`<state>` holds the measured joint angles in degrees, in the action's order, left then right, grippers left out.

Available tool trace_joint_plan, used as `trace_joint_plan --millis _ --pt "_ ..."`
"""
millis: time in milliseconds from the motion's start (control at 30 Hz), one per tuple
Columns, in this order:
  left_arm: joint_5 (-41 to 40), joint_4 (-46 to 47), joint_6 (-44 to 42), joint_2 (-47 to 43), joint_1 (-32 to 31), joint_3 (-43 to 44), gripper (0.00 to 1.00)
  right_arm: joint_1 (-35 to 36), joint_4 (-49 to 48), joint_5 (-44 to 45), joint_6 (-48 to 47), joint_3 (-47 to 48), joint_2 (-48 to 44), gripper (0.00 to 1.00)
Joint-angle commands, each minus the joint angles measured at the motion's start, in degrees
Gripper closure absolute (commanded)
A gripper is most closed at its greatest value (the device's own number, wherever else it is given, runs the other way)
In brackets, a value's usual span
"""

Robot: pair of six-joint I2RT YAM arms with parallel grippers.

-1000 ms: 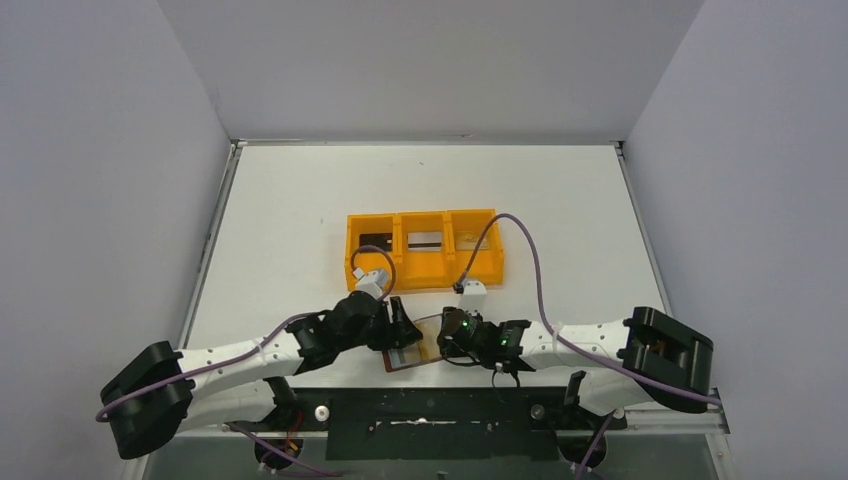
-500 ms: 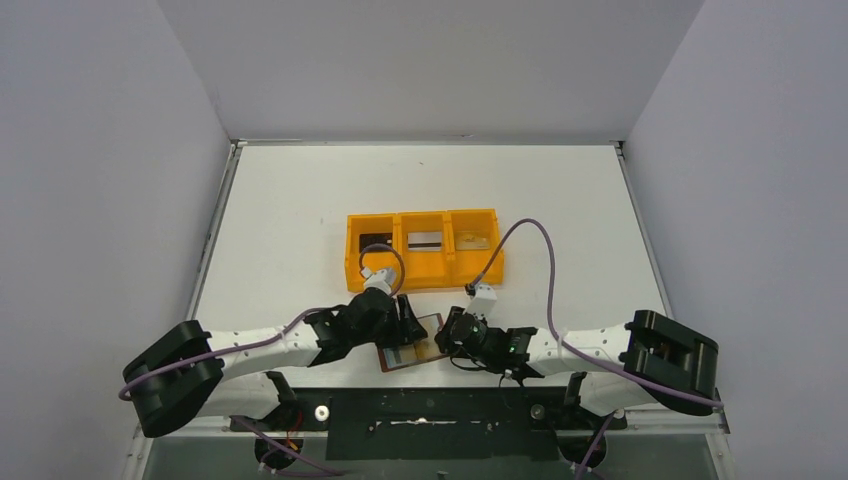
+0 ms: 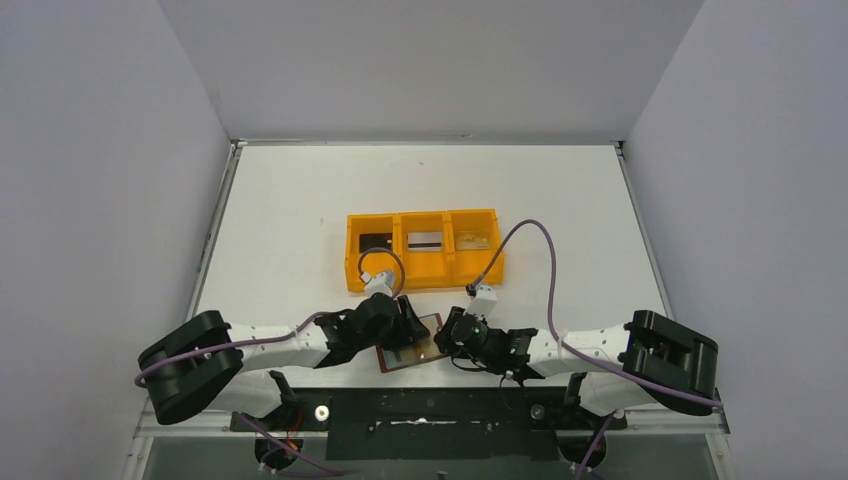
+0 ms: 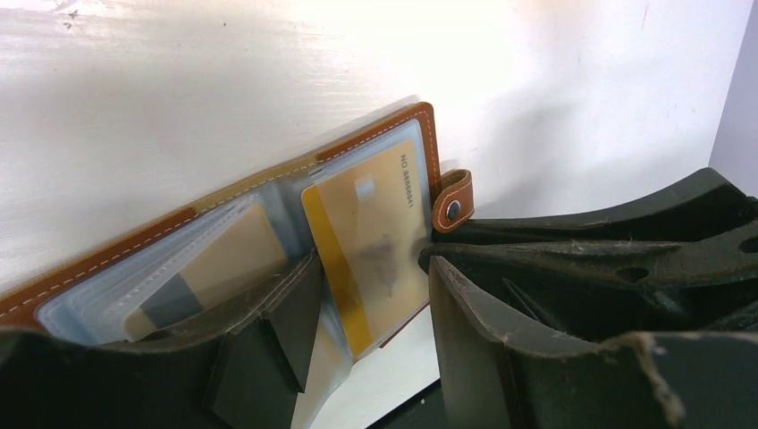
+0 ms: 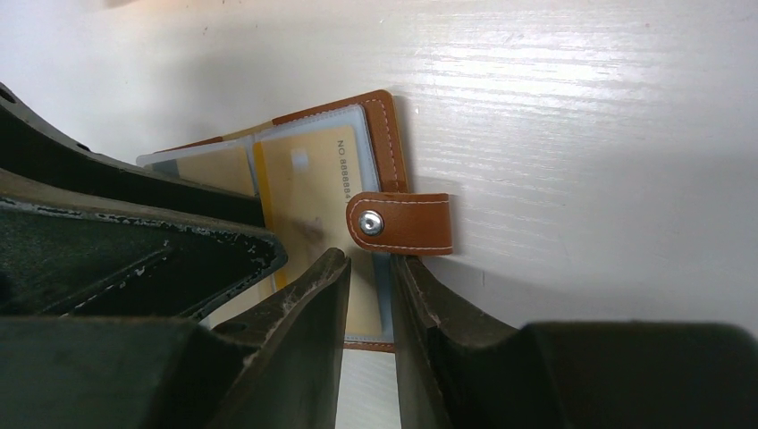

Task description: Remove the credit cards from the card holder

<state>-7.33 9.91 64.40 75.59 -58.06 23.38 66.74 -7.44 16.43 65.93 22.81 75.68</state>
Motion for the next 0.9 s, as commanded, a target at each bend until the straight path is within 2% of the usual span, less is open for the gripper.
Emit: trace_joint_plan --millis 0,300,533,867 --pt "-3.2 -4.1 0.7 2.0 -0.7 -2.2 0.52 0.6 2.2 -2.4 0.3 -1.6 2.1 0.74" --pt "-3.6 -0.2 2.9 0.3 -1.0 -5.1 0.55 0.6 1.7 -3.1 -0.8 -0.7 2.7 0.77" --pt "-1.6 9.4 5.8 -0.9 -1.0 -9.6 0.68 0.6 1.6 -3.2 0.0 -0.9 3.3 0.82" --pt "-1.4 15.4 6.3 -5.7 -1.0 -13.4 0.81 0.8 1.1 -3.5 0.0 -0.5 4.4 0.82"
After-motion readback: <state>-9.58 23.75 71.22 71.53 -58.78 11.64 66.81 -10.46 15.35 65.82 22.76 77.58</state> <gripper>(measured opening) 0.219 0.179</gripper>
